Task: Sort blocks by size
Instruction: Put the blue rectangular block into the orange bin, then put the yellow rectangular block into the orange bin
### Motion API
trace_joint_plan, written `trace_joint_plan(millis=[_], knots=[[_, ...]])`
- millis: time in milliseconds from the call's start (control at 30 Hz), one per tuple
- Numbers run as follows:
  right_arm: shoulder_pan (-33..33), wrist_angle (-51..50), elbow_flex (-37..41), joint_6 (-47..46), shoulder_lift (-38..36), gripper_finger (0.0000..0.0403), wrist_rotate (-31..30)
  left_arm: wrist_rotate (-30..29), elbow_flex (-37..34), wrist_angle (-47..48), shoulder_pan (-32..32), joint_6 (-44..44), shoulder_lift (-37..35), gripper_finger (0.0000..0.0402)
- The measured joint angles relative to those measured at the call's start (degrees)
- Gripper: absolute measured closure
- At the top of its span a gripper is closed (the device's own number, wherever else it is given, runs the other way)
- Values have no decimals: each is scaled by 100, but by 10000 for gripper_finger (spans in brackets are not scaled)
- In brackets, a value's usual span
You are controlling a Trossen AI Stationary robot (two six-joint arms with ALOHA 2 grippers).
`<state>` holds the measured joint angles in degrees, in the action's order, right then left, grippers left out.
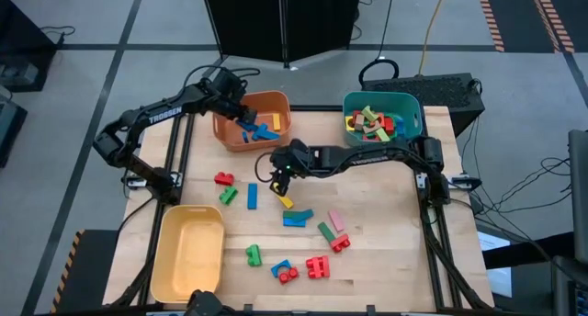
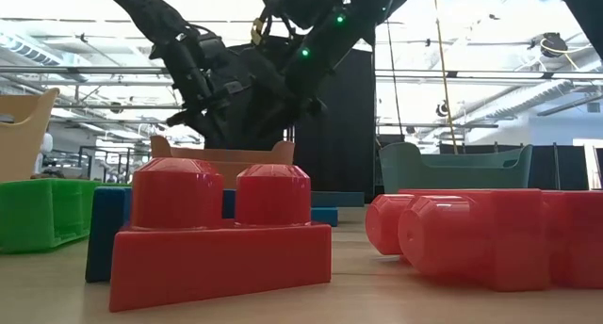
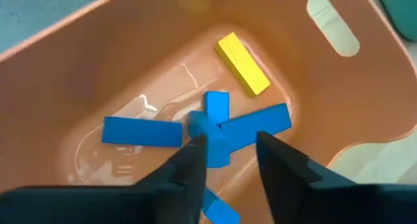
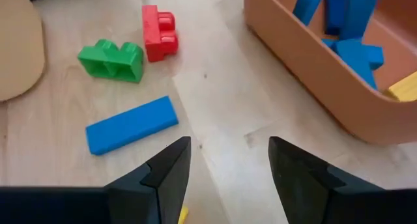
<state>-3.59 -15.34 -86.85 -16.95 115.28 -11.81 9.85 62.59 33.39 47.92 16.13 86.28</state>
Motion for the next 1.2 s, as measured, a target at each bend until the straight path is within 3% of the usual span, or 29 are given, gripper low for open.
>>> trace_joint_plan(millis=[233,400,700,967,1200], knots=[[-14,-22,0,-560,0,209,273,9,0,73,0,130,0,209],[67,-149,-11,-788,68,209,765,54,0,74,-4,139,0,205],[456,-445,-7,-1006,644,209,942,511,0,63,-81,157,-9,205],[618,-541,-9,-1165,673,209,892,509,0,84,-264,156,-15,205],[716,-864,-9,-1270,675,208,464,504,0,0,-350,161,-15,205]])
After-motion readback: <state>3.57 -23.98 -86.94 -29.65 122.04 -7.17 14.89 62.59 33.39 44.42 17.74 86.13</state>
